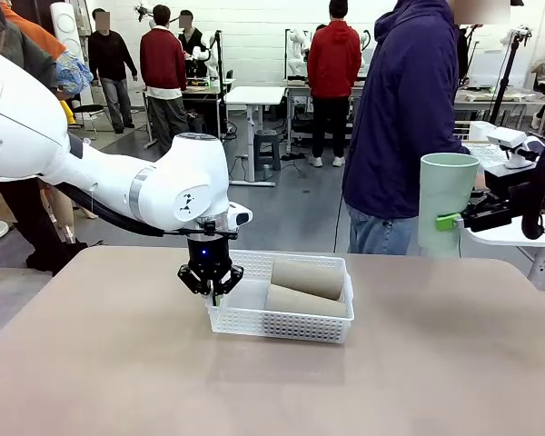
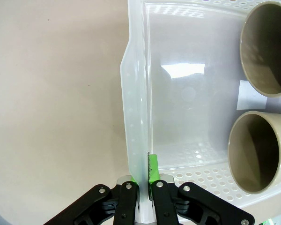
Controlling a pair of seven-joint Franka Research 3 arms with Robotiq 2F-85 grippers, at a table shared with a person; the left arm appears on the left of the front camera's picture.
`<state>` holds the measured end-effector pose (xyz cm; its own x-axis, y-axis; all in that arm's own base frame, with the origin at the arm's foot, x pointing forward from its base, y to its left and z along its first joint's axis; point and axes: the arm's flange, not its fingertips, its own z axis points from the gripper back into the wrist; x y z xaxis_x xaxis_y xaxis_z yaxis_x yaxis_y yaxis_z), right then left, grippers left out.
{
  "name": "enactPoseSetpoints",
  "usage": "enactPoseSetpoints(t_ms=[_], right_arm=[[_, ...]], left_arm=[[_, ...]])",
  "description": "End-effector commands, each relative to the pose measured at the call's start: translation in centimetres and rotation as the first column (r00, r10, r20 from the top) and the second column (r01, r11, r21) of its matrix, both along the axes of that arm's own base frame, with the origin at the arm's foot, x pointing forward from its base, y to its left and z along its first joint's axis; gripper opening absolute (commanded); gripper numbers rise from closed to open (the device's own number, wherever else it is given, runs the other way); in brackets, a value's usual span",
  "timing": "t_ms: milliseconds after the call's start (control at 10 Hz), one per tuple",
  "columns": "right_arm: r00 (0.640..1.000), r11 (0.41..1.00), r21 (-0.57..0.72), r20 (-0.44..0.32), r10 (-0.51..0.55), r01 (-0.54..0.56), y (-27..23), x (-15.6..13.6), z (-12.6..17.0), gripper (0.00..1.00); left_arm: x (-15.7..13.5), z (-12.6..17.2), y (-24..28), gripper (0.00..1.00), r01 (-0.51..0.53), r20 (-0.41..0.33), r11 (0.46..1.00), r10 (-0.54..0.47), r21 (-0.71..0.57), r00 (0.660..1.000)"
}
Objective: Clean and organize the cups into the basket.
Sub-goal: Pick up the Reusable plastic cup from the right side of the table and stack it inside the Organizing basket in the center of the table.
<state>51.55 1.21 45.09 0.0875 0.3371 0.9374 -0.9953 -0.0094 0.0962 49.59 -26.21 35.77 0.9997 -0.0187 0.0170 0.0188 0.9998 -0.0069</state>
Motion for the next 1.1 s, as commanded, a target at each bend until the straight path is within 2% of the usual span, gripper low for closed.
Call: enactPoseSetpoints(t_ms=[0, 200, 400, 500, 600, 800, 1000], right_arm=[[0.995, 0.983, -0.158, 0.027, 0.095, -0.089, 2.8, 0.2, 2.7, 0.82], [0.980, 0.921, -0.338, -0.019, 0.200, -0.195, 8.1, 1.7, 5.9, 0.82], [0.954, 0.785, -0.544, -0.116, 0.277, -0.295, 14.4, 3.1, 8.5, 0.82], [0.943, 0.718, -0.616, -0.153, 0.296, -0.325, 17.2, 3.7, 8.8, 0.82], [0.934, 0.661, -0.667, -0.177, 0.310, -0.345, 19.9, 4.4, 8.4, 0.82], [0.945, 0.540, -0.786, -0.170, 0.278, -0.300, 24.8, 5.4, 6.9, 0.82], [0.947, 0.478, -0.840, -0.123, 0.295, -0.258, 28.5, 5.4, 5.1, 0.82]], left_arm=[[0.1, 0.2, 0.1, 0.00, 0.000, 0.005, 1.000, 0.000, -0.002, 1.000], [0.1, 0.2, 0.1, 0.00, 0.000, 0.005, 1.000, 0.000, -0.002, 1.000], [0.1, 0.2, 0.1, 0.00, 0.000, 0.005, 1.000, 0.000, -0.002, 1.000], [0.1, 0.2, 0.1, 0.00, 0.000, 0.005, 1.000, 0.000, -0.002, 1.000], [0.1, 0.2, 0.1, 0.00, 0.000, 0.005, 1.000, 0.000, -0.002, 1.000], [0.1, 0.2, 0.1, 0.00, 0.000, 0.005, 1.000, 0.000, -0.002, 1.000], [0.1, 0.2, 0.1, 0.00, 0.000, 0.005, 1.000, 0.000, -0.002, 1.000]])
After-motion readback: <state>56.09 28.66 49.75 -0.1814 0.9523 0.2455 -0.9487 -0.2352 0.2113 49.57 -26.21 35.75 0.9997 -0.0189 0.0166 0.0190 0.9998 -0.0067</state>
